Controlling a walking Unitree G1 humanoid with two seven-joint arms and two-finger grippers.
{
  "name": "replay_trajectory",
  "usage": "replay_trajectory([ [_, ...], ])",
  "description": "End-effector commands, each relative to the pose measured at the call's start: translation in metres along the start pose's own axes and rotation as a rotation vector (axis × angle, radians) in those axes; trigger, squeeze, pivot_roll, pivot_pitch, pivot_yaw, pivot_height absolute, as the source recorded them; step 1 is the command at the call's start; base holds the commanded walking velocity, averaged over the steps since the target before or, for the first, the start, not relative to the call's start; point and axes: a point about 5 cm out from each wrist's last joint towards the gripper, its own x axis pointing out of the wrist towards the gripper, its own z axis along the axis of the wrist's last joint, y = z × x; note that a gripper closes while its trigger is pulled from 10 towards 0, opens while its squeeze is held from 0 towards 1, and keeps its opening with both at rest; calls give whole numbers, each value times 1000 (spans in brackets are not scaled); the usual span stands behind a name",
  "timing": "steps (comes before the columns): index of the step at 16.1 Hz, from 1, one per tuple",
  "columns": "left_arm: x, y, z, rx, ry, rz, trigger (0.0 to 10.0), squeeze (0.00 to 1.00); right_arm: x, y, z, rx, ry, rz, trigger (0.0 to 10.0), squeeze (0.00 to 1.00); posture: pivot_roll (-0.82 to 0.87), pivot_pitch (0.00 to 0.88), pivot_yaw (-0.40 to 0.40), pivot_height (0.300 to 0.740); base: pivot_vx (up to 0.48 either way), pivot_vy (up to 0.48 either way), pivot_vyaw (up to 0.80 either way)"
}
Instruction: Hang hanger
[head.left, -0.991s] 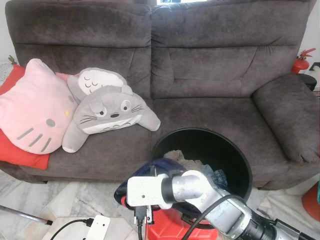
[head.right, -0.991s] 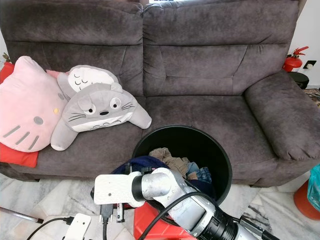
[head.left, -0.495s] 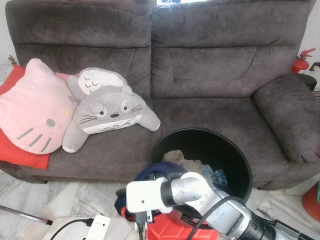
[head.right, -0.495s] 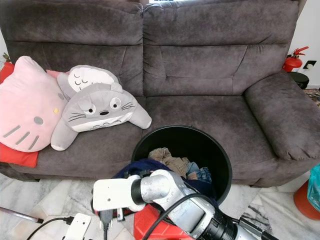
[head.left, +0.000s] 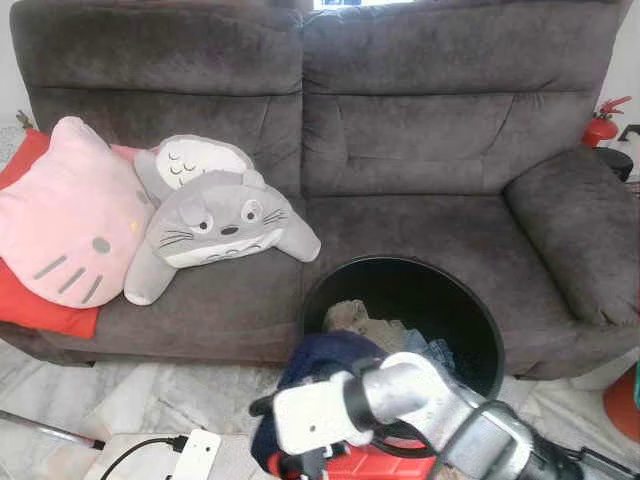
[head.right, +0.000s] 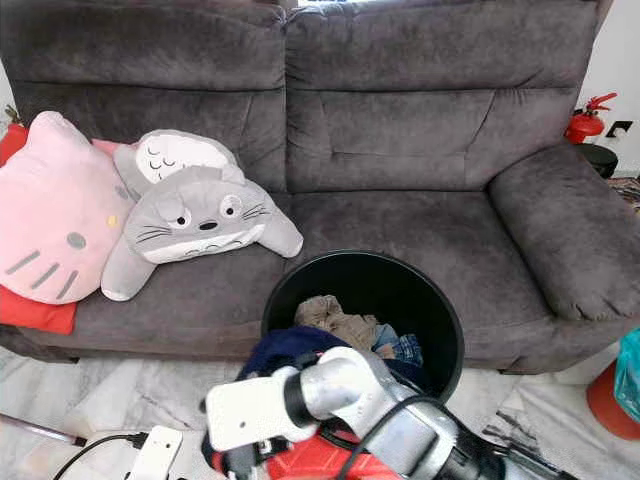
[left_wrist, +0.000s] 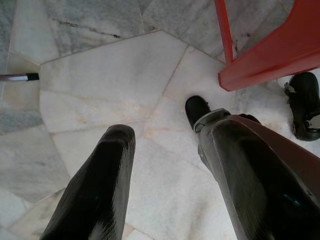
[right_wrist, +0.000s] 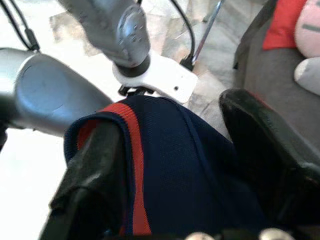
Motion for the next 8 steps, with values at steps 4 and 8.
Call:
replay_trajectory([
  [4, 0, 0, -3, -1, 20, 0, 10000, 0, -8, 8, 12, -48, -70, 57, 10000, 1000, -162, 51, 5, 740, 0, 0, 0],
  [8, 0, 0, -3, 2, 19, 2, 10000, 0, -12, 0, -2, -120, 79, 18, 10000, 1000, -162, 51, 8, 740, 0, 0, 0],
])
